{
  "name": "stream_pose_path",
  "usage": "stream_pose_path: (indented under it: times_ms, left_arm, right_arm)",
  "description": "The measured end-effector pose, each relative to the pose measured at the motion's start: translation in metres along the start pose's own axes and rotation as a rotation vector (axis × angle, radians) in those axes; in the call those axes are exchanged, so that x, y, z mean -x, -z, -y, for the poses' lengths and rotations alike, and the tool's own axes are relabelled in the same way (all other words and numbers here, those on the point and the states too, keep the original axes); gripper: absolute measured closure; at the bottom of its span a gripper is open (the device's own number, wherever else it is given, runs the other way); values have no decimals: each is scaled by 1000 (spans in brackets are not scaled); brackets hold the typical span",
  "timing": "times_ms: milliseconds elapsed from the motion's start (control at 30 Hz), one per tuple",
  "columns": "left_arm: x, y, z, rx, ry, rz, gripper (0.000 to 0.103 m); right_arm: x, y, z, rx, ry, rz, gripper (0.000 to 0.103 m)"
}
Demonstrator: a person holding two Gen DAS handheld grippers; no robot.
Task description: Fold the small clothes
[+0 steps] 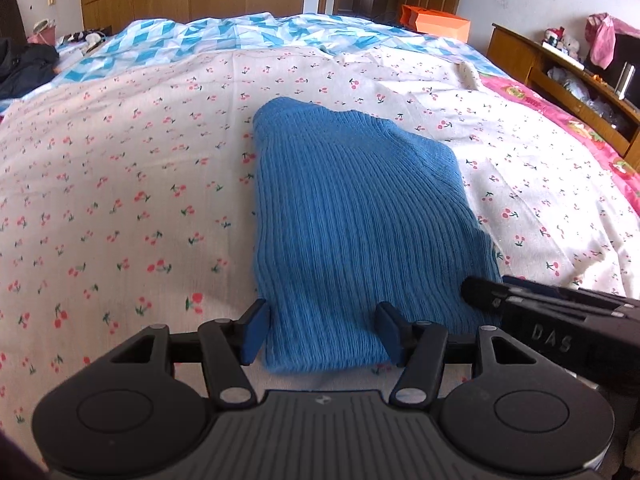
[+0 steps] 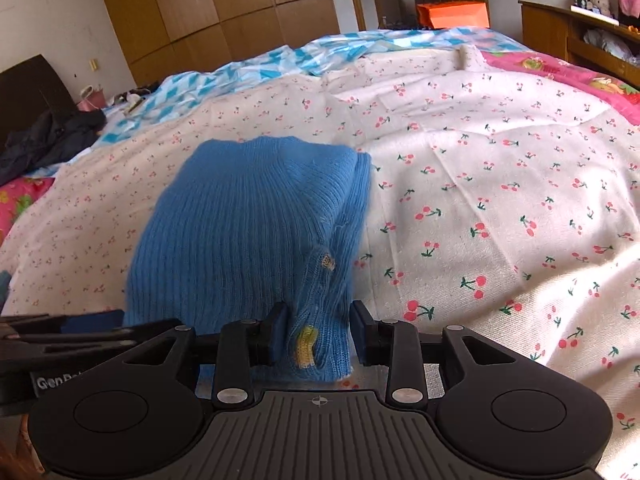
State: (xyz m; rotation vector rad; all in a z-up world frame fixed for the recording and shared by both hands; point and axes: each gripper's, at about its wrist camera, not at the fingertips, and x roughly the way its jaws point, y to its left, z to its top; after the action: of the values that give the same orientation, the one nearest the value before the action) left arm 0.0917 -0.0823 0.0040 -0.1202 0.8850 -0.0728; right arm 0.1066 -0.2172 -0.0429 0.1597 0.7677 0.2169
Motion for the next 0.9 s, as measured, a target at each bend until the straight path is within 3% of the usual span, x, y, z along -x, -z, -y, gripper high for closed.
stream_pose_path:
  times_ms: [900]
  left_arm:
    - [-3,15,-22,82,106,-49,36]
  right_arm:
    - [-2,3,-17,41,103,-68,64]
